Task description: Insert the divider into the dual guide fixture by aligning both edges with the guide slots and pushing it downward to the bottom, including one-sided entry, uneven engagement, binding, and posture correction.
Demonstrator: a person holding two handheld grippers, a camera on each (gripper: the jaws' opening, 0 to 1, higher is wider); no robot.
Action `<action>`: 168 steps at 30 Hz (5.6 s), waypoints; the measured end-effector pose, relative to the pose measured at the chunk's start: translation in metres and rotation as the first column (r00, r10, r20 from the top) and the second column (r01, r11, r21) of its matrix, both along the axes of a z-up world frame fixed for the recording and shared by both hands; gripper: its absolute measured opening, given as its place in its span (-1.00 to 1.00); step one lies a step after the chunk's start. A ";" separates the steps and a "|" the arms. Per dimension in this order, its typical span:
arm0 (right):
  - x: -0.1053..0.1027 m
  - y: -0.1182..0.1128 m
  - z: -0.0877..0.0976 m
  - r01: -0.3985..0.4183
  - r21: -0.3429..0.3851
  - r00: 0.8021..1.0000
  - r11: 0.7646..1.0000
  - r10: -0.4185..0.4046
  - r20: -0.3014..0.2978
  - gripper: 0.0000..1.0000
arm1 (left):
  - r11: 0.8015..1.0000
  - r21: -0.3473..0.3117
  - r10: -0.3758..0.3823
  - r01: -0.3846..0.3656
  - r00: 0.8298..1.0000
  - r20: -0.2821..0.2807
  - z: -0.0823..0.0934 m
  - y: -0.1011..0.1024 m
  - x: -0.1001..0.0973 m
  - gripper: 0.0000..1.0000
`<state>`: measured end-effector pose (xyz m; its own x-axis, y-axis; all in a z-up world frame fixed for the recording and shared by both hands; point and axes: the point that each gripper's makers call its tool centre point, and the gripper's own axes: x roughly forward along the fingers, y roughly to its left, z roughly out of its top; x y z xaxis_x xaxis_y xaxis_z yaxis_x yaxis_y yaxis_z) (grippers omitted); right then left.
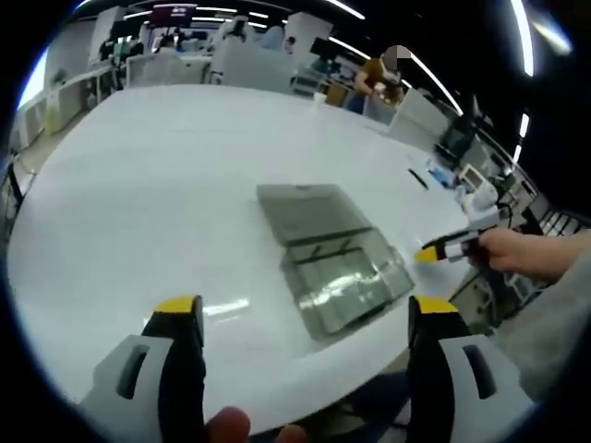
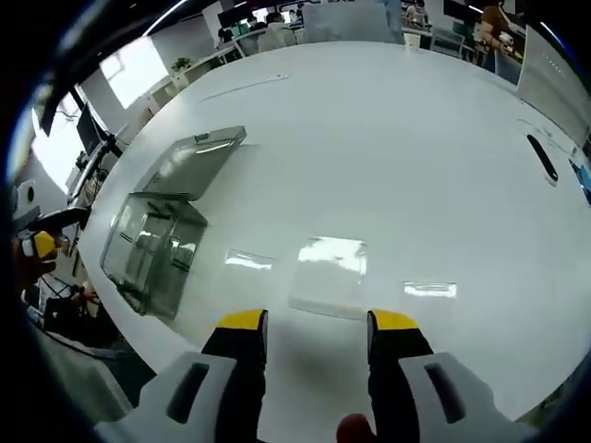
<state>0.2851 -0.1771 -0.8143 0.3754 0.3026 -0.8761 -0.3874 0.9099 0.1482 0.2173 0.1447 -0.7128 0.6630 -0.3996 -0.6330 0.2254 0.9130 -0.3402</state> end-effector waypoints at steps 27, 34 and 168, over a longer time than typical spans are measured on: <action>0.006 -0.001 -0.003 0.028 -0.099 0.999 0.995 -0.031 -0.026 -0.34 | 1.000 -0.007 0.011 -0.011 1.000 -0.007 -0.002 0.006 0.006 0.78; 0.006 -0.001 -0.004 0.035 -0.134 0.998 0.990 -0.040 -0.039 -0.35 | 1.000 -0.005 0.011 -0.011 1.000 -0.004 -0.001 0.008 0.008 0.78; -0.005 0.074 0.084 -0.206 -0.027 0.967 0.978 0.208 0.147 -0.47 | 0.966 -0.170 -0.181 0.196 0.978 0.100 0.032 -0.093 0.030 0.19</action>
<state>0.2801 -0.1028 -0.7300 0.4320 0.3774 -0.8191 -0.5845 0.8088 0.0644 0.2477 0.0514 -0.6813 0.6124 -0.6234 -0.4861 0.4216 0.7778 -0.4662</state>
